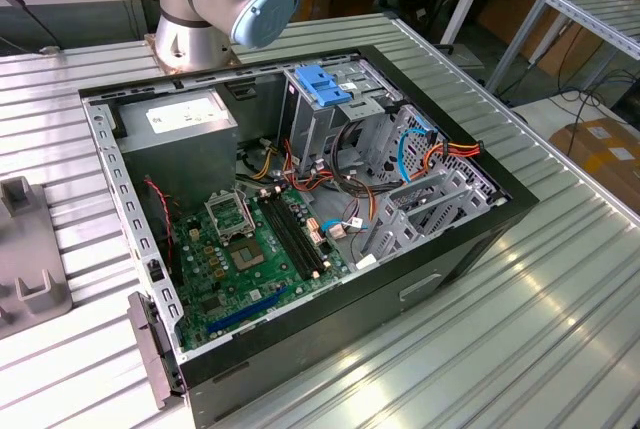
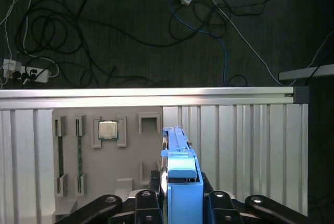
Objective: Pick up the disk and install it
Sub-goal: 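Pick up the disk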
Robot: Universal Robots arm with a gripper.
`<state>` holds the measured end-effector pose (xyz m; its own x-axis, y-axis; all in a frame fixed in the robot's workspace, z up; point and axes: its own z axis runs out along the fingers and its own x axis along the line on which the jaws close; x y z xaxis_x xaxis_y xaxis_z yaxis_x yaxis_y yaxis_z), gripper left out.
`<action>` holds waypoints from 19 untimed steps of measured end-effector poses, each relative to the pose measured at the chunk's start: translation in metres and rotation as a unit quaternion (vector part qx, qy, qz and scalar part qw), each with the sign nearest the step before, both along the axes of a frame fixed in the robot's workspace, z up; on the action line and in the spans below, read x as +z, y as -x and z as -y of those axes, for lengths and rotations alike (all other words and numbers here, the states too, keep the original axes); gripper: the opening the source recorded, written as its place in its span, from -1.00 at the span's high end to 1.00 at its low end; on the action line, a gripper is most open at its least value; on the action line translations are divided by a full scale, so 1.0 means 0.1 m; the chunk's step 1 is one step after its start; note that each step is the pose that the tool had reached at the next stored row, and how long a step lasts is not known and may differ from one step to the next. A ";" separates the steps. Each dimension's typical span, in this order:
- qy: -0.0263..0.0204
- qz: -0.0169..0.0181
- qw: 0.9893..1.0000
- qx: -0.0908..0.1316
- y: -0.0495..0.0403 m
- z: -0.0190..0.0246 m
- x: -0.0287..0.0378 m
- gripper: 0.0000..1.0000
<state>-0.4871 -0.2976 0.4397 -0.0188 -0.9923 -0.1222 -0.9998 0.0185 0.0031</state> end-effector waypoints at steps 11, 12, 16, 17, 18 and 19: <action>-0.001 0.000 1.000 0.000 0.000 0.000 0.107 0.25; -0.001 0.000 1.000 0.000 0.000 0.000 0.123 0.25; -0.001 0.000 1.000 0.000 0.000 0.000 0.157 0.25; -0.001 0.000 1.000 0.000 0.000 0.000 0.174 0.25; -0.001 0.000 1.000 0.000 0.000 0.000 0.188 0.25; -0.001 0.000 1.000 0.000 -0.001 0.001 0.194 0.25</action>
<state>-0.4870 -0.2976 0.4590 -0.0186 -0.9921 -0.1238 -0.9998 0.0184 0.0032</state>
